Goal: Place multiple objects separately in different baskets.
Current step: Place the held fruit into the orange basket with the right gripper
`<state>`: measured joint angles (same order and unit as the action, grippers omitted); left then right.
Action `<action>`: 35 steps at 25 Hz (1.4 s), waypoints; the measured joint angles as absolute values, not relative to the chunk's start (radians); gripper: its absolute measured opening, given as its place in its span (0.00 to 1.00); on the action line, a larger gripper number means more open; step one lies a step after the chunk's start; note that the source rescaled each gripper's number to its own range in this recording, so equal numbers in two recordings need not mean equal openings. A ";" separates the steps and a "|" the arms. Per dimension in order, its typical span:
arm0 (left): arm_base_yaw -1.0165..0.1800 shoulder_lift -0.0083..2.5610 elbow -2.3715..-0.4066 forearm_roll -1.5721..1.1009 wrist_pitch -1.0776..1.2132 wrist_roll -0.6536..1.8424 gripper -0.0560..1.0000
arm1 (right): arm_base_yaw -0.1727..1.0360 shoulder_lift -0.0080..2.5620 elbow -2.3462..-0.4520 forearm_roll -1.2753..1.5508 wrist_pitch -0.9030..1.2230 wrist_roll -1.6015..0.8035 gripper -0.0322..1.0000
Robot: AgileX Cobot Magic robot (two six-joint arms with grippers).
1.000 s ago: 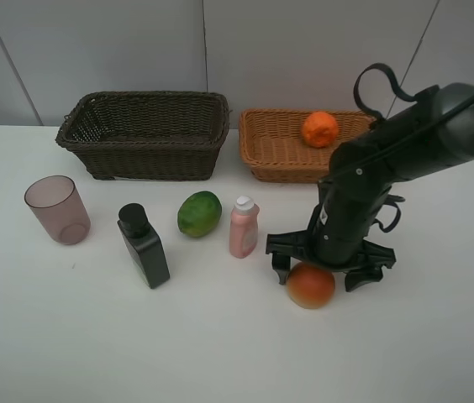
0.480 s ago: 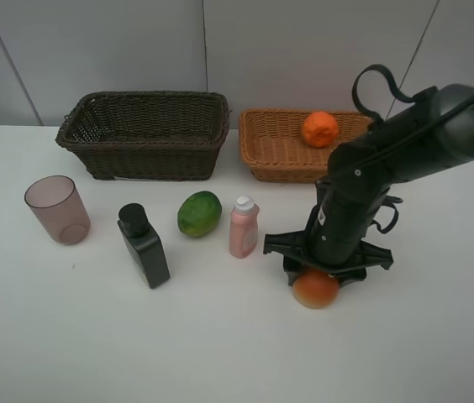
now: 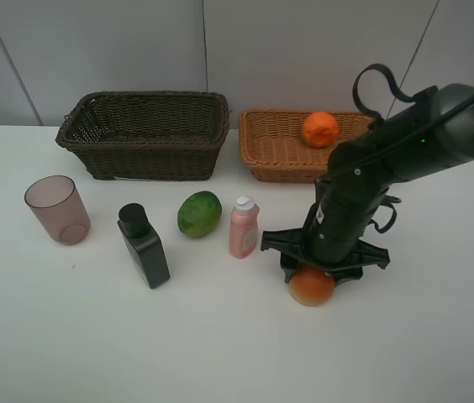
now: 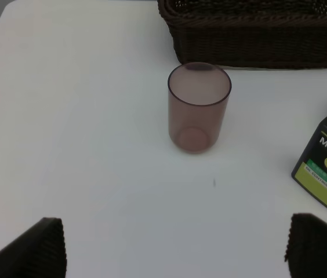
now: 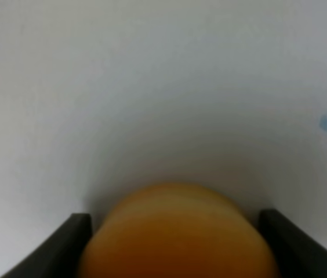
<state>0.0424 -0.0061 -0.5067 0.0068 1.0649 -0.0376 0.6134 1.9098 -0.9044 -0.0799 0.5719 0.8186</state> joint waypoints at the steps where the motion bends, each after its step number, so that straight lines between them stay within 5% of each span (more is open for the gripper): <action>1: 0.042 -0.006 -0.507 0.007 1.065 -0.038 0.98 | 0.613 1.910 -0.904 -0.079 0.572 0.819 0.45; 10: 0.042 -0.006 -0.507 0.007 1.065 -0.038 0.98 | 0.613 1.908 -0.920 -0.073 0.594 0.800 0.45; 22: 0.042 -0.006 -0.507 0.007 1.065 -0.038 0.98 | 0.613 1.873 -1.283 -0.251 1.114 0.514 0.45; 35: 0.042 -0.006 -0.507 0.007 1.065 -0.038 0.98 | 0.533 1.902 -1.537 -0.334 1.132 0.477 0.45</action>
<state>0.0424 -0.0061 -0.5067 0.0068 1.0649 -0.0376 0.5328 1.9024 -1.5368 -0.3338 1.1324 0.4768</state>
